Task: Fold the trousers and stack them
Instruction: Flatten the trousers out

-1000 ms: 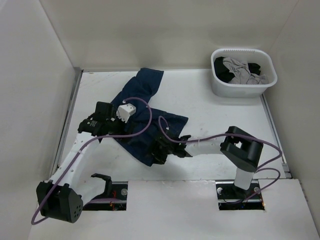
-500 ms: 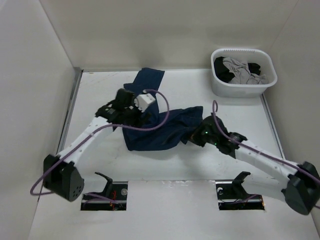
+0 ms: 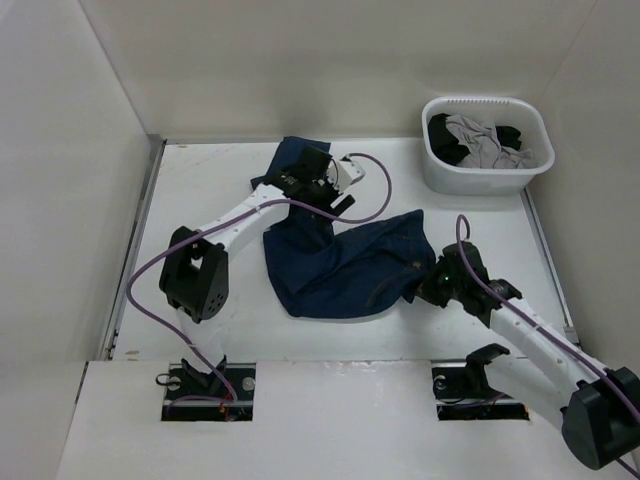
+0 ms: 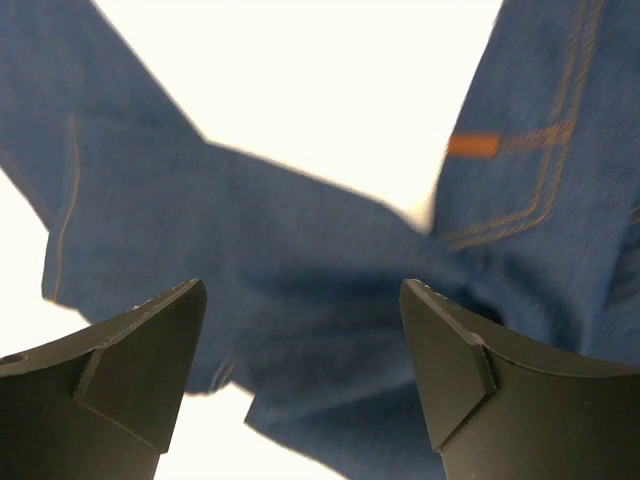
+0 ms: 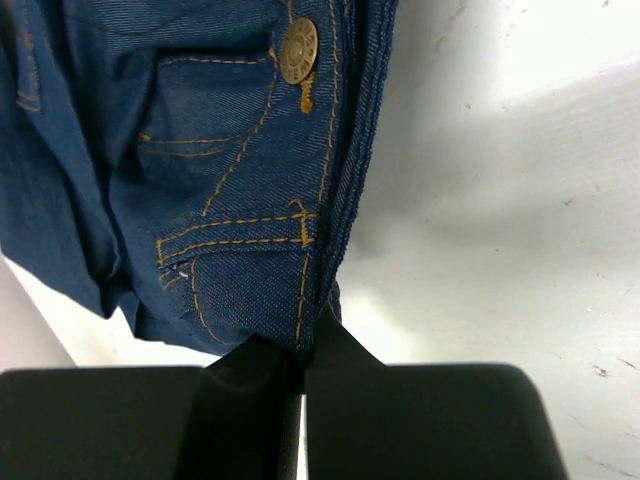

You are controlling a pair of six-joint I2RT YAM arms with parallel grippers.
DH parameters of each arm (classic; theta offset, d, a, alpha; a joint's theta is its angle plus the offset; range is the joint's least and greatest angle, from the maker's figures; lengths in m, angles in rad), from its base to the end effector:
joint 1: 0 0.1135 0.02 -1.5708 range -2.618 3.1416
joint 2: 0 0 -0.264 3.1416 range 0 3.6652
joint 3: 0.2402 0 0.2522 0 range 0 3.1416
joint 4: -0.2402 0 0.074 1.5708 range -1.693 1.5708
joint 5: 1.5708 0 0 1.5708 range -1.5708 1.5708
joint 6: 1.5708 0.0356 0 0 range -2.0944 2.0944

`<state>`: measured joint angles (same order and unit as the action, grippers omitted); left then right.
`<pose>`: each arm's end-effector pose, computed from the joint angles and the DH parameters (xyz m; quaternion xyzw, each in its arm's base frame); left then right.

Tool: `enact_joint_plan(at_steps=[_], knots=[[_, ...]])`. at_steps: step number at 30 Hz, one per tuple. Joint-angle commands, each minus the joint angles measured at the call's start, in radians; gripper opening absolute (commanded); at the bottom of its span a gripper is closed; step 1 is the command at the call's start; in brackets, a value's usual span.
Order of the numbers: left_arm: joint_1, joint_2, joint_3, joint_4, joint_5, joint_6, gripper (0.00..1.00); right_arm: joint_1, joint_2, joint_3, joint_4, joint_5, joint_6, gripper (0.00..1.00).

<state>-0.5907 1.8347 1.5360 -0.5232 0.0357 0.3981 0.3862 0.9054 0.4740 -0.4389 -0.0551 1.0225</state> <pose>0.3442 -0.2323 0.2734 0.4473 0.8160 -0.0517 0.3624 0.1616 0.0678 0.1895 0.2847 0.8948 0.2418 0.2446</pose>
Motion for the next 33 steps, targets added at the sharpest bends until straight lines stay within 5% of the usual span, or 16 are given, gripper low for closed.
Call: enact_joint_plan(at_steps=[1, 9, 10, 13, 17, 22, 28, 30, 33], knots=[[-0.007, 0.029, 0.018, -0.105, 0.104, -0.038, 0.77, -0.028, -0.039, 0.000, 0.008, 0.004, -0.036, 0.00], [0.082, 0.064, -0.137, -0.219, 0.053, -0.018, 0.66, -0.152, -0.001, 0.034, 0.017, -0.008, -0.079, 0.00], [0.088, 0.067, -0.143, -0.219, 0.058, -0.013, 0.58, -0.158, 0.016, 0.047, 0.022, -0.008, -0.088, 0.00], [0.117, 0.063, -0.162, -0.169, 0.043, -0.013, 0.11, -0.180, 0.087, 0.119, 0.034, -0.017, -0.133, 0.00], [0.200, -0.020, -0.102, -0.029, -0.009, -0.035, 0.01, -0.224, 0.217, 0.331, 0.020, -0.017, -0.264, 0.00], [0.386, -0.141, 0.047, 0.104, -0.129, 0.019, 0.00, -0.292, 0.274, 0.537, -0.035, -0.025, -0.354, 0.00], [0.600, -0.441, -0.259, 0.076, 0.114, 0.091, 0.07, -0.318, 0.201, 0.441, -0.061, -0.054, -0.368, 0.00], [0.633, -0.527, -0.389, -0.021, 0.171, 0.129, 0.15, -0.320, 0.162, 0.384, -0.063, -0.049, -0.358, 0.00], [0.693, -0.650, -0.586, -0.248, 0.240, 0.284, 0.50, -0.332, 0.096, 0.304, -0.067, -0.051, -0.342, 0.00]])
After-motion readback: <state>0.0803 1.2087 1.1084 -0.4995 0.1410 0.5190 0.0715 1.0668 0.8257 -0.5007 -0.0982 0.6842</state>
